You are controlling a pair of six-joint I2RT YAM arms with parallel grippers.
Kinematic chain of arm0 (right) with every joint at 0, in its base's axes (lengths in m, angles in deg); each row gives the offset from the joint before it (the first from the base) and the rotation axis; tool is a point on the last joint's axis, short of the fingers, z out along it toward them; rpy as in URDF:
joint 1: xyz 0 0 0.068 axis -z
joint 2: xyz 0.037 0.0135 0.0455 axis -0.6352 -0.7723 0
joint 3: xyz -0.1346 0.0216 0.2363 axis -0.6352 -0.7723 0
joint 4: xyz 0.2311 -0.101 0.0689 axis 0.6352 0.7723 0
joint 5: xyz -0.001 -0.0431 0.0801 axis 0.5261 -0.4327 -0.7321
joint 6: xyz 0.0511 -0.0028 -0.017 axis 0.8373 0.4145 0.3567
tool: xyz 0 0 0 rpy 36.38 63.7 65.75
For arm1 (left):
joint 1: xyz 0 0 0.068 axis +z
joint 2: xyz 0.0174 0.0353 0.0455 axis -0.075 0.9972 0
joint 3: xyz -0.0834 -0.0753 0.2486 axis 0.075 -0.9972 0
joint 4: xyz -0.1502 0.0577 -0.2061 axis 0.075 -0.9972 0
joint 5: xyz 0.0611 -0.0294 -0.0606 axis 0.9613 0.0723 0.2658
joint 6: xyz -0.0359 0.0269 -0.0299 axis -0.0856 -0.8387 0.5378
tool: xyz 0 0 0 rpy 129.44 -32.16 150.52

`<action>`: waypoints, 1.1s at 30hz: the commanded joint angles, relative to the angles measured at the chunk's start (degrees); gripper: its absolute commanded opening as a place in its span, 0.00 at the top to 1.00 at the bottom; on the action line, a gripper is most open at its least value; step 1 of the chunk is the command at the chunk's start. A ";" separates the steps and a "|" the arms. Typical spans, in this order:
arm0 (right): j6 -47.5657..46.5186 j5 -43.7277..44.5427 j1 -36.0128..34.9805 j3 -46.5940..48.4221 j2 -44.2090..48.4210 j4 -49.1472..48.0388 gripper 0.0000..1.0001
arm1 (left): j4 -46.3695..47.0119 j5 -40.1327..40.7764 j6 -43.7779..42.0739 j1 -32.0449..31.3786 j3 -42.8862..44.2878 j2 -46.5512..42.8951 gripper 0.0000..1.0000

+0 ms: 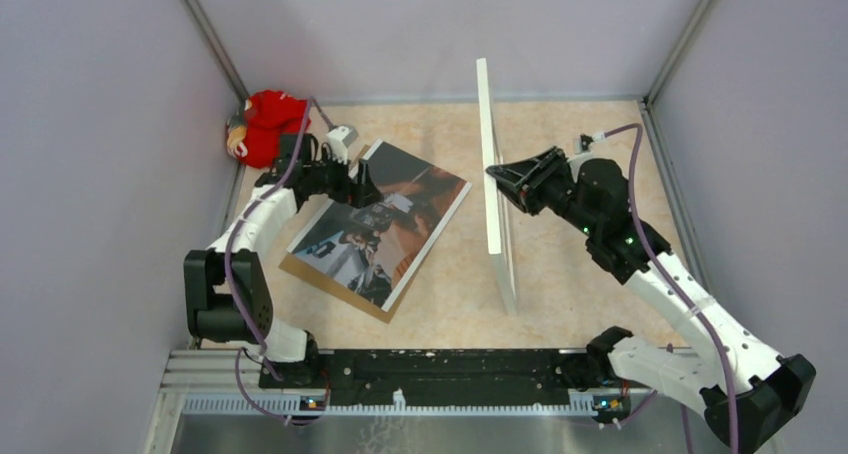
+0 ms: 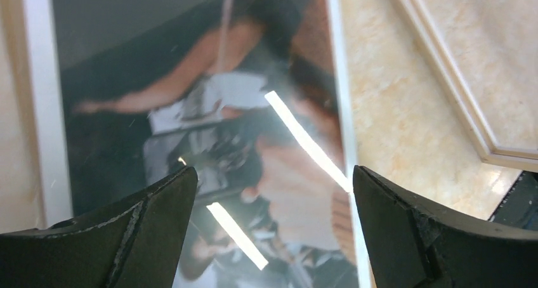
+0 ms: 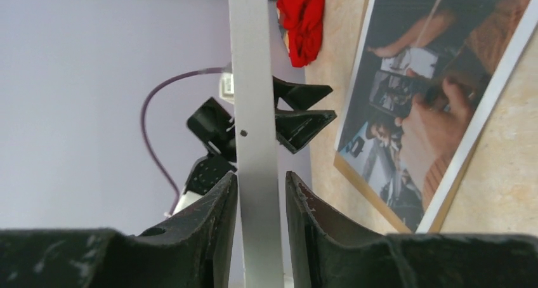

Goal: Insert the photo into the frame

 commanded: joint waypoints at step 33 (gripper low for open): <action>-25.07 -6.78 9.96 27.55 -5.66 34.95 0.31 | 9.58 14.07 12.87 -35.87 42.51 19.15 0.01</action>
